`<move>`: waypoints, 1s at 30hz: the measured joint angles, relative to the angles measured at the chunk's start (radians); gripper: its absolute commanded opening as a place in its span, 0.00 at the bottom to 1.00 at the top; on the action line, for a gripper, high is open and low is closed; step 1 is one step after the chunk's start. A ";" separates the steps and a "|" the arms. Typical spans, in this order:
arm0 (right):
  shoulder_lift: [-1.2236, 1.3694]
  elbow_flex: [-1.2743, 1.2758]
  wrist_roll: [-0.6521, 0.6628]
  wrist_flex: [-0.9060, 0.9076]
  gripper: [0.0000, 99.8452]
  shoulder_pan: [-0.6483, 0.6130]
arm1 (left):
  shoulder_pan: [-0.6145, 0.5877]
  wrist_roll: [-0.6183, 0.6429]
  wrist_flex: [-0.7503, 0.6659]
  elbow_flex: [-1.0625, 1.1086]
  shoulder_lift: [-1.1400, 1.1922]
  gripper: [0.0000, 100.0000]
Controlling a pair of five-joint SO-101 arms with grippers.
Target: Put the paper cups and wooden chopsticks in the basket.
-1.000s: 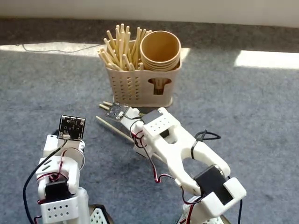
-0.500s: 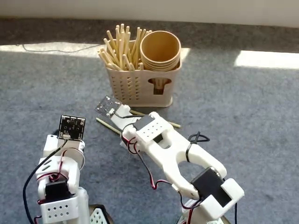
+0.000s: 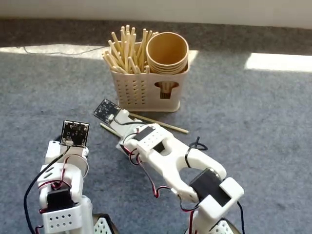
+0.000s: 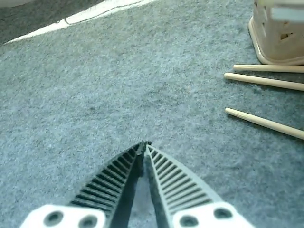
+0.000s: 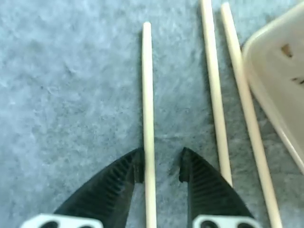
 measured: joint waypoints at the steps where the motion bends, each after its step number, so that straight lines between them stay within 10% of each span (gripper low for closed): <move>1: 0.008 -0.011 0.000 0.005 0.03 0.002 | 0.000 0.000 0.000 0.000 0.000 0.00; 30: -0.138 -0.054 0.130 0.629 0.00 0.063 | 0.000 0.000 0.000 0.000 0.000 0.00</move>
